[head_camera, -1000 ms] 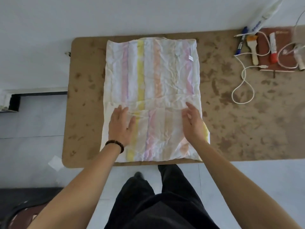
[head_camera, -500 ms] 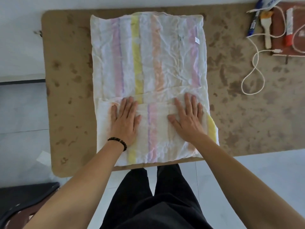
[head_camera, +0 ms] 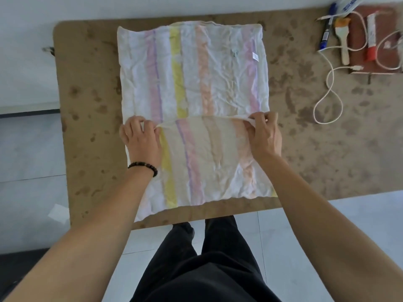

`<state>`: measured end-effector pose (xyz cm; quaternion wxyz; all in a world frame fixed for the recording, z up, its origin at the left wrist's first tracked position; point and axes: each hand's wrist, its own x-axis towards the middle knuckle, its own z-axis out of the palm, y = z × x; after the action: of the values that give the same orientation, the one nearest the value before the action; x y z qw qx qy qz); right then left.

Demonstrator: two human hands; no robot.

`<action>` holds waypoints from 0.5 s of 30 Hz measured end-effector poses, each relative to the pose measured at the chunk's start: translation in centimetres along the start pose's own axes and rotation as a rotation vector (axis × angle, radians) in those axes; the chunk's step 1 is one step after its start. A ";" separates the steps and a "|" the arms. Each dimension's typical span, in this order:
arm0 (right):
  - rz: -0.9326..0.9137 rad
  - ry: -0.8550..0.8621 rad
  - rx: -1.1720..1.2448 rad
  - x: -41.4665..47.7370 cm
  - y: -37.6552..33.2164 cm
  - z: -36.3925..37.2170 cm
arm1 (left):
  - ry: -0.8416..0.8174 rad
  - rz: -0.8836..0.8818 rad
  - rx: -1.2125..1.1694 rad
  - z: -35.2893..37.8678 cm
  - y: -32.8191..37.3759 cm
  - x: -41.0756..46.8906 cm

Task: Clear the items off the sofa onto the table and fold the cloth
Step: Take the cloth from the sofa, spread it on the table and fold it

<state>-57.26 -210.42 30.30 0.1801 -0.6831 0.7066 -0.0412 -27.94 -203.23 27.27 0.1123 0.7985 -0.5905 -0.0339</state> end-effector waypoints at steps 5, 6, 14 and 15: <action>0.145 -0.236 -0.035 2.8 0.7 -0.1 | 0.058 -0.052 -0.012 -0.9 1.7 -0.6; 0.135 -0.261 -0.031 2.9 0.8 -0.4 | 0.094 -0.023 -0.033 -1.0 2.3 -1.6; 0.139 -0.317 0.356 2.5 2.9 -3.1 | -0.526 -0.061 0.106 0.4 2.4 -5.6; 0.135 -0.326 0.351 2.5 3.1 -3.4 | -0.529 -0.048 0.126 0.4 2.1 -5.2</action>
<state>-61.24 -213.30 32.00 0.4100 -0.5903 0.6941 -0.0403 -31.54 -198.87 26.94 -0.0967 0.7809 -0.5812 -0.2074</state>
